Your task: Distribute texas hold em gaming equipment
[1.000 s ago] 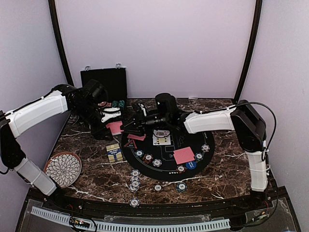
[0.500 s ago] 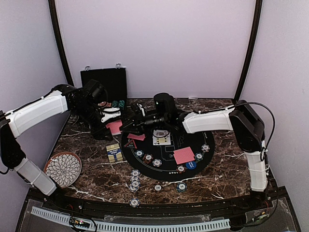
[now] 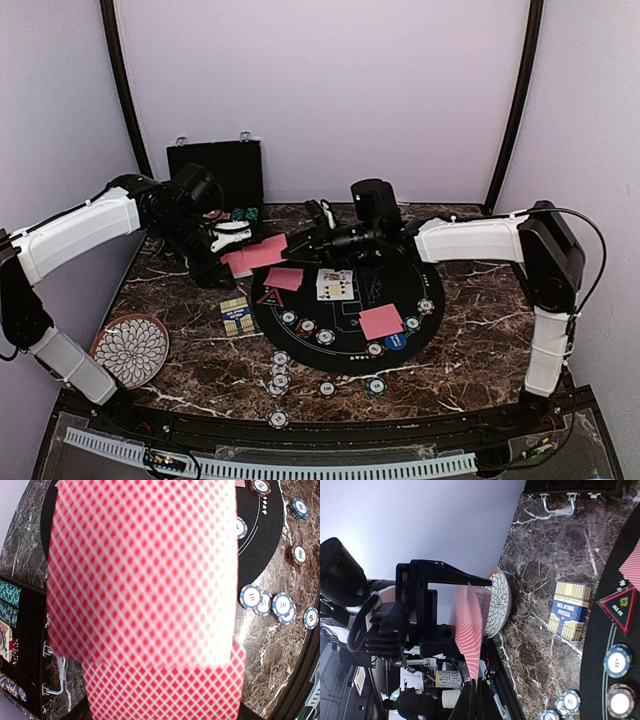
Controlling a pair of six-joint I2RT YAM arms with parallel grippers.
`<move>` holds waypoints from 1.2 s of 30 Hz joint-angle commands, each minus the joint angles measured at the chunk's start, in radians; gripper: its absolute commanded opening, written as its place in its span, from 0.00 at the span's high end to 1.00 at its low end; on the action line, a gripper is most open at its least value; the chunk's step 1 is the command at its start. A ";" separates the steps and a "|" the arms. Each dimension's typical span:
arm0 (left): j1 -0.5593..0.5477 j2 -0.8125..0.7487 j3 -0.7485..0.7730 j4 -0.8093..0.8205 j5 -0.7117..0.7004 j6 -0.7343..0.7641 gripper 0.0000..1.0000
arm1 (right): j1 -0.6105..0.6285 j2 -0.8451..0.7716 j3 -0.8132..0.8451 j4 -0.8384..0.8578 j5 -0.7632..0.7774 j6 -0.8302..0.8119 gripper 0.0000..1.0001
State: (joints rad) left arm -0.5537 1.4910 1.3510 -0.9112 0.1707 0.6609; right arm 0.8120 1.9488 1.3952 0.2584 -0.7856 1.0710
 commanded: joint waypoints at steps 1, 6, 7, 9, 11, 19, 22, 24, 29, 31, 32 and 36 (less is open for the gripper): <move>0.004 -0.044 -0.006 -0.012 -0.003 0.003 1.00 | -0.044 -0.090 -0.053 -0.082 0.039 -0.093 1.00; 0.003 -0.040 -0.018 -0.007 -0.020 0.004 1.00 | -0.090 -0.174 -0.112 -0.169 0.062 -0.157 1.00; 0.003 -0.040 -0.021 -0.006 -0.020 0.005 1.00 | -0.099 -0.188 -0.120 -0.188 0.068 -0.168 1.00; 0.003 -0.040 -0.022 -0.005 -0.022 0.004 1.00 | -0.112 -0.210 -0.132 -0.228 0.080 -0.195 1.00; 0.004 -0.038 -0.019 -0.005 -0.022 0.003 1.00 | -0.123 -0.224 -0.122 -0.321 0.128 -0.258 1.00; 0.003 -0.046 -0.017 -0.010 -0.033 0.002 1.00 | -0.071 -0.167 0.127 -0.924 0.742 -0.533 1.00; 0.003 -0.047 -0.018 -0.011 -0.038 0.002 1.00 | -0.018 -0.118 0.216 -1.063 0.966 -0.561 1.00; 0.004 -0.047 -0.018 -0.011 -0.040 0.002 1.00 | 0.021 -0.067 0.277 -1.141 1.085 -0.569 1.00; 0.003 -0.052 -0.015 -0.016 -0.039 0.000 1.00 | 0.132 0.089 0.464 -1.351 1.366 -0.564 1.00; 0.005 -0.055 -0.015 -0.019 -0.042 0.002 1.00 | 0.172 0.162 0.547 -1.459 1.463 -0.552 1.00; 0.005 -0.057 -0.015 -0.020 -0.043 0.003 1.00 | 0.188 0.197 0.586 -1.496 1.493 -0.547 1.00; 0.005 -0.062 -0.016 -0.022 -0.043 0.003 1.00 | 0.236 0.308 0.709 -1.583 1.543 -0.542 1.00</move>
State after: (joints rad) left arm -0.5533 1.4803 1.3384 -0.9154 0.1280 0.6609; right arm 1.0107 2.1899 1.9968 -1.1412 0.5869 0.5247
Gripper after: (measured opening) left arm 0.671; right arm 0.003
